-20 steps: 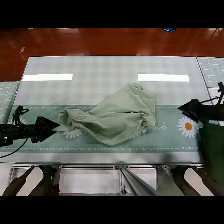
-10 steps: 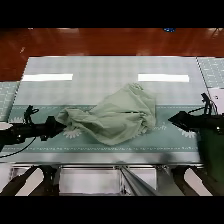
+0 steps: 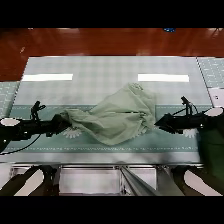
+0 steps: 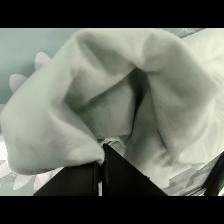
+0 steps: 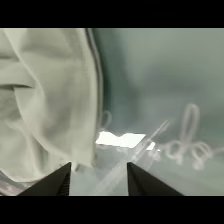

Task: Fold the shirts.

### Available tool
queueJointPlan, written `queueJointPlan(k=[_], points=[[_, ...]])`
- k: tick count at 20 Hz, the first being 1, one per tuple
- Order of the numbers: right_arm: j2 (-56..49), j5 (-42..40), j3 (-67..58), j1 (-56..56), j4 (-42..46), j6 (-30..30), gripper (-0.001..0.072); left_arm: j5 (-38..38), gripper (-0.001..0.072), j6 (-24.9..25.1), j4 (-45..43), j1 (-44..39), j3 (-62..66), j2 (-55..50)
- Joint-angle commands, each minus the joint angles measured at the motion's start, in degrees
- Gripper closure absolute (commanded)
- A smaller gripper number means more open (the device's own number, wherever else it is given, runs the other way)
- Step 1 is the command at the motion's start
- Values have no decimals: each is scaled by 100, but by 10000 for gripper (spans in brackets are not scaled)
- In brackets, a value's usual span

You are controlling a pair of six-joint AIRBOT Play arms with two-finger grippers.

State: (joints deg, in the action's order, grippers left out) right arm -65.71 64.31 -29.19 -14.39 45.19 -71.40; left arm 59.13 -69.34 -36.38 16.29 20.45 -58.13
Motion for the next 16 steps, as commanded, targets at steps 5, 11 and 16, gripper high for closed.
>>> queueJointPlan(k=[5, 11, 16], points=[[-1047, -525, -273, 699, -1121, 361, 307, -22, 688, 79, 20, -26, 7, -7], [-1202, 157, -1311, 802, -1008, 592, 680, 50, 688, 79, 35, -24, 205, 2], [-555, 863, -3742, 765, -503, -7, 681, 511, 689, 70, 612, -22, 1947, 289]])
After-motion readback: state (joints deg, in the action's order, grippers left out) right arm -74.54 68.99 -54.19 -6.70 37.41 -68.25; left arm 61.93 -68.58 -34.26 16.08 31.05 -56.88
